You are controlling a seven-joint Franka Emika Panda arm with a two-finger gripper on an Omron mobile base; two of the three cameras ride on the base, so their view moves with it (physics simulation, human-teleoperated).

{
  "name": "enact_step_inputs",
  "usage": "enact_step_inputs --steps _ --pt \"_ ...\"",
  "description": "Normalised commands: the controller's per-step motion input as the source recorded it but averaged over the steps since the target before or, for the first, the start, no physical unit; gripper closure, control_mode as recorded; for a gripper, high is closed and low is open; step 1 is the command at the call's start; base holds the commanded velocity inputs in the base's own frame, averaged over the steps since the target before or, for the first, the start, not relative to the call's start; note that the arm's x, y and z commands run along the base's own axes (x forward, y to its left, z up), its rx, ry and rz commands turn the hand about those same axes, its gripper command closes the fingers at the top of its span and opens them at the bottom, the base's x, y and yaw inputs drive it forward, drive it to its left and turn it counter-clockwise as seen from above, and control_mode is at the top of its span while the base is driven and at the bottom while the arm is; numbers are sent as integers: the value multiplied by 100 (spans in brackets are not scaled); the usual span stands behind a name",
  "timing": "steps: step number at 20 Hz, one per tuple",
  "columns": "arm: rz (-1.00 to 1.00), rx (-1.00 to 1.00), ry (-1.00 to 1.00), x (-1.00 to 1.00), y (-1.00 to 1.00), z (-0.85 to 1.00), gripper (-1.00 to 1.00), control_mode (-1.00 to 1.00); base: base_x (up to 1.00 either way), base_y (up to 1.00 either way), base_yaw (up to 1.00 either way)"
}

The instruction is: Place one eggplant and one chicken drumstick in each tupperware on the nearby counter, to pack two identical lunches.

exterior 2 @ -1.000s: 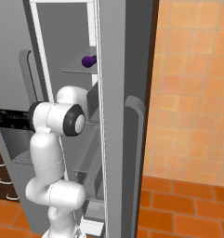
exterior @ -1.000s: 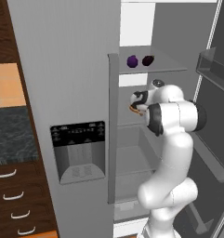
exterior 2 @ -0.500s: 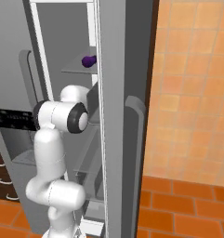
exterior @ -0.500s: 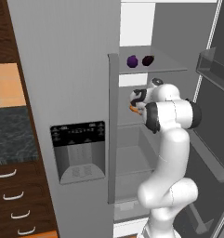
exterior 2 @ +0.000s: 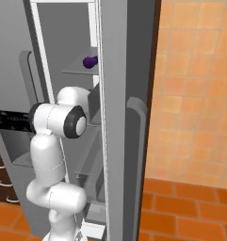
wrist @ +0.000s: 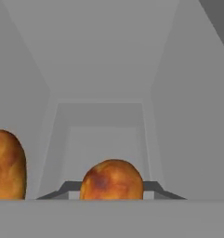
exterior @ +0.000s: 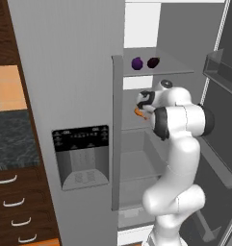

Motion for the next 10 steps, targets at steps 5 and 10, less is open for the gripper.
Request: enact_step_inputs --steps 5,10 --pt "0 0 -28 -98 5 53 100 -100 0 0 0" --pt "0 0 -17 -89 8 94 100 -100 0 0 0"
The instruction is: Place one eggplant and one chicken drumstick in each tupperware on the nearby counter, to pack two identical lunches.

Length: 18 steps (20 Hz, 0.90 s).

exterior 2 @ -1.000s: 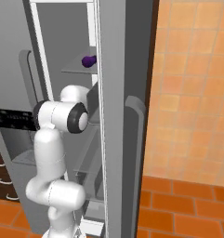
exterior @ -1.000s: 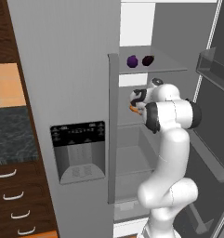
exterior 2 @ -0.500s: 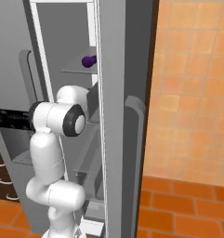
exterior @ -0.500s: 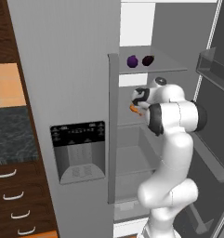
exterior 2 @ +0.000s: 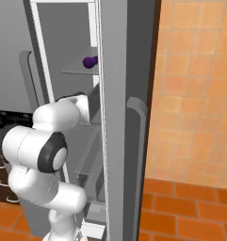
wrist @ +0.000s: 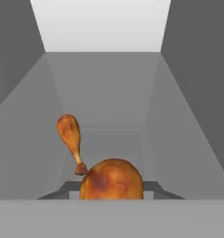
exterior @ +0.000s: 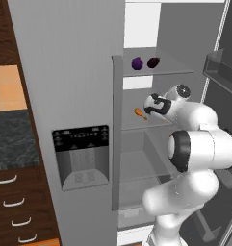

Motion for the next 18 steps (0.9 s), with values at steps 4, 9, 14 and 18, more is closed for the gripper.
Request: enact_step_inputs --steps 4,9,14,18 --pt "0 0 0 -100 1 100 100 -100 0 0 0" --pt "1 -5 23 -98 36 97 100 -100 0 0 0" --pt "2 -8 33 -89 50 43 100 -100 0 0 0" --pt "3 -5 12 -99 1 0 100 -100 0 0 0"
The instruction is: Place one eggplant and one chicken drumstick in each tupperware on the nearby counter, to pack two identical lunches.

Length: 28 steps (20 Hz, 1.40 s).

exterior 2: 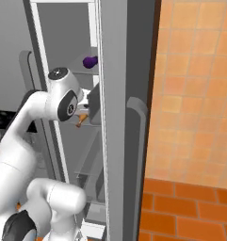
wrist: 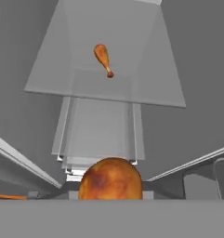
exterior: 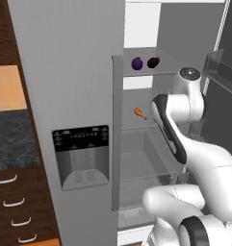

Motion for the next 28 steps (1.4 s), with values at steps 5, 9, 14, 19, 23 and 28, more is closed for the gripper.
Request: enact_step_inputs --steps 5,9,14,19,23,28 --pt "3 0 0 -20 3 -2 100 100 -80 59 14" --pt "0 0 0 0 0 0 100 100 -94 100 14" --pt "0 0 0 0 0 0 100 100 -36 100 16" --pt "0 0 0 0 0 0 100 100 0 100 12" --pt "0 0 0 0 0 0 100 100 0 100 29" --pt "0 0 0 0 0 0 100 100 15 100 31"
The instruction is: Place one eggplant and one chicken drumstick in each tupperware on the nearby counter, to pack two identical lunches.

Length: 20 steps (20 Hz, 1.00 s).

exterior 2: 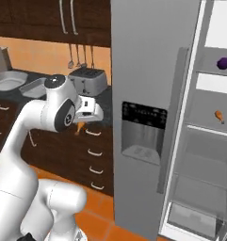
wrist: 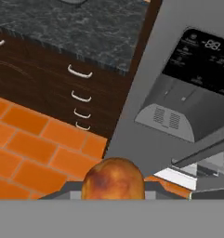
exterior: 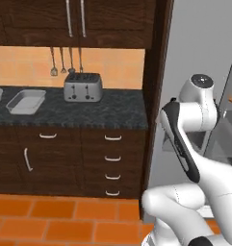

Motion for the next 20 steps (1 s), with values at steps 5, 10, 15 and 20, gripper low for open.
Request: enact_step_inputs --steps 5,10,15,20 --pt "0 0 0 0 0 0 100 100 64 100 13" --pt "0 0 0 0 0 0 100 100 100 100 0" --pt "0 0 0 0 0 0 100 100 100 100 -16" --pt "0 0 0 0 0 0 100 100 96 100 -32"
